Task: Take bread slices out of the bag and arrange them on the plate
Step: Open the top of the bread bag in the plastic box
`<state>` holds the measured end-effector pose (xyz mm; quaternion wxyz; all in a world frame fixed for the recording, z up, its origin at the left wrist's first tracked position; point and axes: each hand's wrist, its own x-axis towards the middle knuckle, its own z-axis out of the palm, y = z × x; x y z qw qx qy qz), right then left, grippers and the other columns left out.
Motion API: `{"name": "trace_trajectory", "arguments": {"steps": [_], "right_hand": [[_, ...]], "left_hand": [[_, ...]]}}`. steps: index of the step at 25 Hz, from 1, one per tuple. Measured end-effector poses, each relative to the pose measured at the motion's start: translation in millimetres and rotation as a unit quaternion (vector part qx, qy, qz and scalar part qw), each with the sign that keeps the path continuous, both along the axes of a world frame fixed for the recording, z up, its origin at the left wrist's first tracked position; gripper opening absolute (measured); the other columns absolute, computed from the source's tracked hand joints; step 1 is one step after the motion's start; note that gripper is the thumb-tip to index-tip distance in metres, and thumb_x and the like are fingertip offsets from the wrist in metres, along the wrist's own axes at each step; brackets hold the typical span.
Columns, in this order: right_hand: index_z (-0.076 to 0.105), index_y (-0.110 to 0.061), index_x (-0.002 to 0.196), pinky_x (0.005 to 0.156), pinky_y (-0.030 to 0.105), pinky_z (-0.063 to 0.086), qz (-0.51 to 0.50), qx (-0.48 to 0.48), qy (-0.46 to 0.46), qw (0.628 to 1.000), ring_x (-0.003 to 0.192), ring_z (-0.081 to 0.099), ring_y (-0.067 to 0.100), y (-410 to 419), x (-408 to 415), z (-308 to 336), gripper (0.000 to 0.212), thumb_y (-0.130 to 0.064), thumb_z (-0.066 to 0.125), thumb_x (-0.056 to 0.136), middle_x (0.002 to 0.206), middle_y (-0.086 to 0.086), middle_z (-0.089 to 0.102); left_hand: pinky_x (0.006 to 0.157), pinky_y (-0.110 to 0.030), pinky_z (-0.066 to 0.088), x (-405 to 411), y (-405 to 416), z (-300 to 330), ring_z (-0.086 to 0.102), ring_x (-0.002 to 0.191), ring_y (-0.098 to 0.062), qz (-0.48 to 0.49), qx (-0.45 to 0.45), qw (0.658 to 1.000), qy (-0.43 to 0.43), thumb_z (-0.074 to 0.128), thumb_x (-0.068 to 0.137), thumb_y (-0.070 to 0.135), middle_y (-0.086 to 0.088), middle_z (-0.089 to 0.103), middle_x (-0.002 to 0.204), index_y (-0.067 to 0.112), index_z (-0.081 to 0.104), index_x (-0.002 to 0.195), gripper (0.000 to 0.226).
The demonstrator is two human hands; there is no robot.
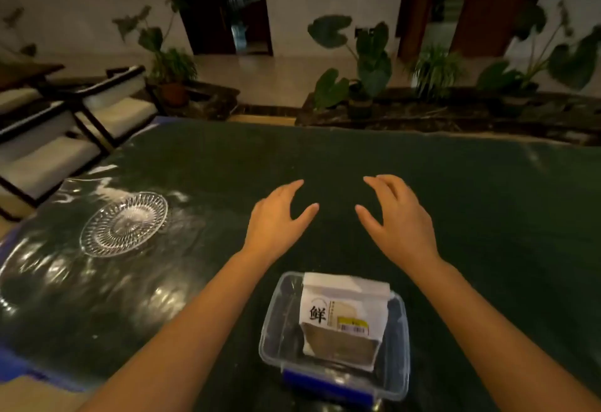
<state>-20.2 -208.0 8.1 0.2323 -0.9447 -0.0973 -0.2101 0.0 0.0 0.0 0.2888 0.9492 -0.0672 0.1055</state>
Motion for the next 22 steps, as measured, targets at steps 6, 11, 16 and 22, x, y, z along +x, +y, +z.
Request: {"name": "trace_trajectory", "arguments": {"steps": [6,11,16,22], "right_hand": [[0.042,-0.025,0.132,0.092,0.029,0.045,0.007,0.056,0.13,0.99,0.122,0.043,0.012,-10.3,-52.4,-72.2,0.051,-0.031,0.059,0.084,0.138,0.0,0.04],[0.057,-0.025,0.115,0.076,0.013,0.044,-0.047,0.225,0.176,0.957,0.101,0.053,0.006,-15.3,-86.4,-107.9,0.033,-0.02,0.063,0.083,0.116,-0.004,0.052],[0.061,-0.031,0.101,0.069,0.012,0.052,-0.091,0.352,0.16,0.918,0.093,0.058,0.004,-4.8,-91.5,-109.8,0.034,-0.006,0.066,0.079,0.108,-0.002,0.055],[0.064,-0.029,0.095,0.064,0.009,0.052,-0.108,0.417,0.191,0.882,0.094,0.059,0.006,-8.1,-90.4,-101.5,0.03,-0.003,0.065,0.079,0.108,0.001,0.059]], "left_hand": [[0.08,-0.017,0.044,-41.7,23.6,-61.9,0.058,0.097,-0.002,-0.027,-0.121,0.976,0.178,0.067,0.078,0.034,0.005,0.062,0.12,0.026,0.056,0.122,0.046],[0.078,-0.022,0.053,-64.1,22.3,-89.1,0.063,0.091,-0.001,-0.03,-0.197,0.954,0.222,0.067,0.08,0.021,0.014,0.067,0.102,0.033,0.063,0.106,0.029],[0.073,-0.017,0.055,-67.6,14.9,-93.3,0.064,0.086,0.004,-0.015,-0.247,0.945,0.215,0.065,0.081,0.013,0.012,0.069,0.093,0.04,0.063,0.094,0.03],[0.062,-0.005,0.05,-65.3,15.1,-92.3,0.063,0.083,0.009,-0.012,-0.259,0.95,0.173,0.071,0.076,0.012,0.011,0.07,0.087,0.042,0.062,0.086,0.032]]}}
